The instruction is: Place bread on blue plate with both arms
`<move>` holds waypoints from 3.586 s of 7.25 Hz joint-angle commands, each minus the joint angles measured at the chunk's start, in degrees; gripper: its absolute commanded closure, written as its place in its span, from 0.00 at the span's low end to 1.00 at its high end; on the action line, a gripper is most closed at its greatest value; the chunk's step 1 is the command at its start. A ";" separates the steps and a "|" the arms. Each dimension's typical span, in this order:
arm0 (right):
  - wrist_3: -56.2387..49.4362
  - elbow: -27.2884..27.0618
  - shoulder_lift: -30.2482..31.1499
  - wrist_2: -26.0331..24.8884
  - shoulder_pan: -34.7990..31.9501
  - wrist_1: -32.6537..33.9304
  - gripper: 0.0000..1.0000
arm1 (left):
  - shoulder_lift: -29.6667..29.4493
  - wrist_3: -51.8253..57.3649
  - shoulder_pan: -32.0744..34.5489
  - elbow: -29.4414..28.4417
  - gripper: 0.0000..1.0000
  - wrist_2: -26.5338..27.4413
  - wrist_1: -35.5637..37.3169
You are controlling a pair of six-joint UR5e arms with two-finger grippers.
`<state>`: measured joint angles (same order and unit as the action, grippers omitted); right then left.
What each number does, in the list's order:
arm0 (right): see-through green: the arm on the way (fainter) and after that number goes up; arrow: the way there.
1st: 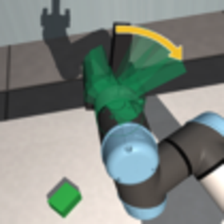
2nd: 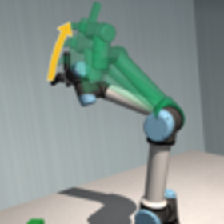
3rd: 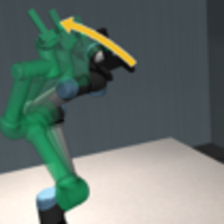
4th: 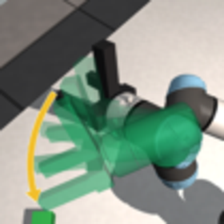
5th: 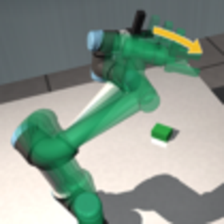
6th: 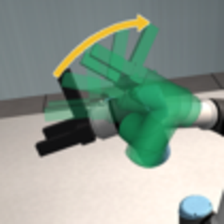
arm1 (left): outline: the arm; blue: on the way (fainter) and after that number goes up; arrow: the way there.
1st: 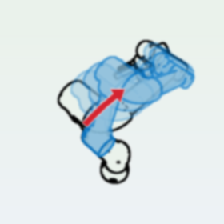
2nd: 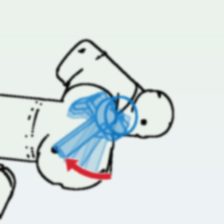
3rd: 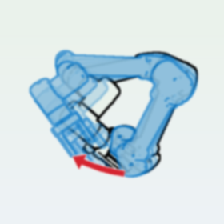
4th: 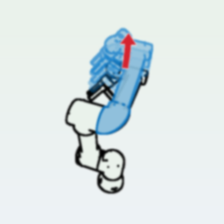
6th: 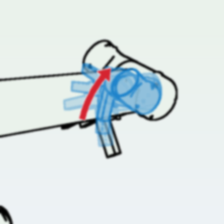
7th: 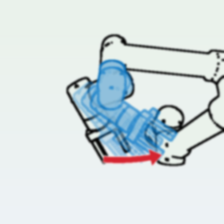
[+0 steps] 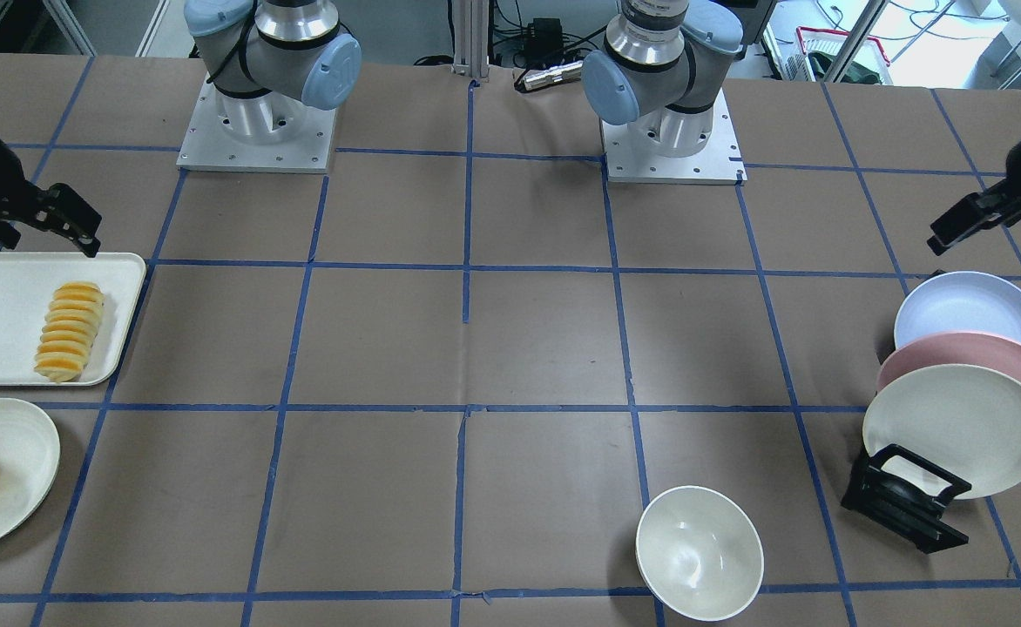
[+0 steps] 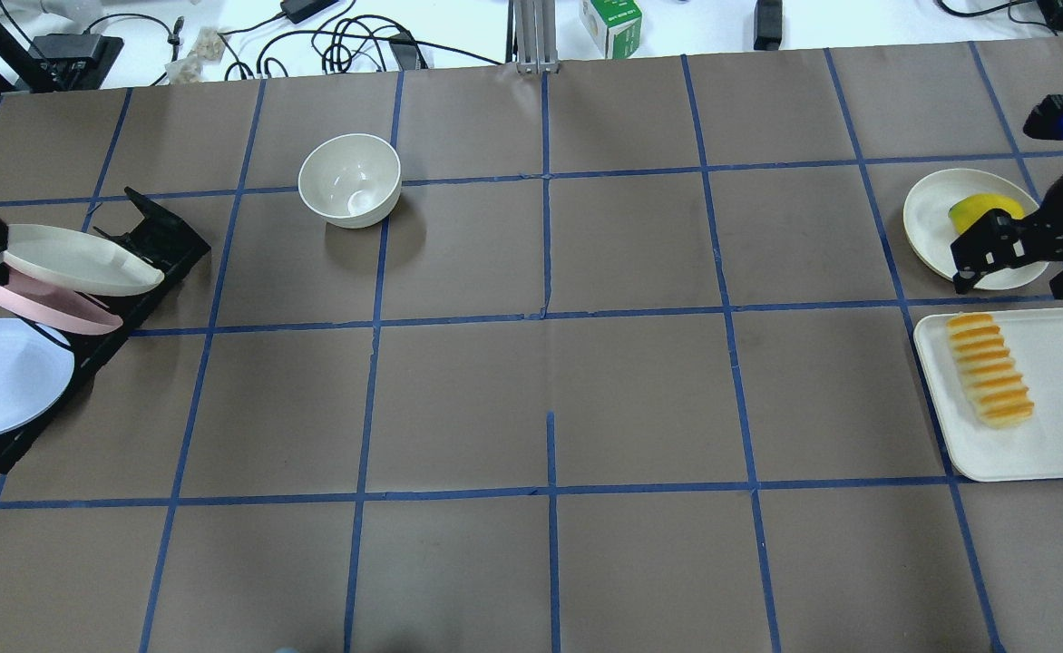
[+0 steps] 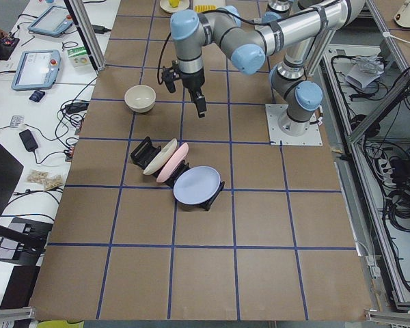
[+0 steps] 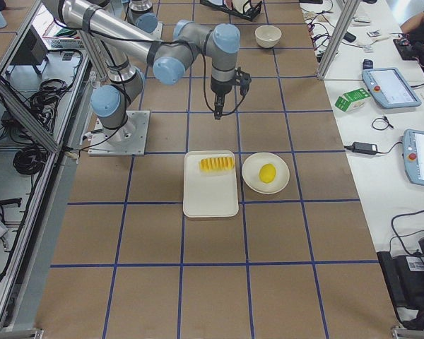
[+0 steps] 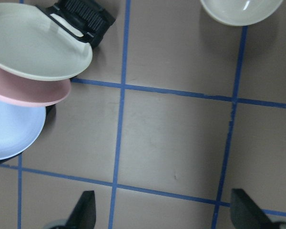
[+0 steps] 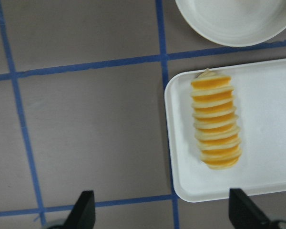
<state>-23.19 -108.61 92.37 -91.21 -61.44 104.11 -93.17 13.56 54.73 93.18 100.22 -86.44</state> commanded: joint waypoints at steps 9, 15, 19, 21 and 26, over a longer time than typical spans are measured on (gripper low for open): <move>-8.20 -9.25 -20.56 -4.15 6.33 27.99 0.00 | -20.20 6.56 -18.51 1.66 0.02 1.29 24.11; -7.75 -4.19 -15.06 -4.41 5.81 13.46 1.00 | -20.91 6.40 -18.26 1.66 0.78 1.30 23.42; -2.07 10.84 -13.63 -3.80 1.34 -5.53 1.00 | -21.00 6.48 -18.17 0.96 1.00 0.95 23.60; 3.30 14.64 -12.84 -3.71 -2.44 -11.01 1.00 | -18.90 7.36 -18.00 0.43 1.00 1.03 22.99; 15.16 16.49 -9.85 2.25 -10.26 -11.65 1.00 | -13.10 10.42 -17.91 0.34 1.00 2.78 15.71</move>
<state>-10.70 -92.61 82.41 -90.92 -69.79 92.48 -107.98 22.60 36.82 93.52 101.91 -68.31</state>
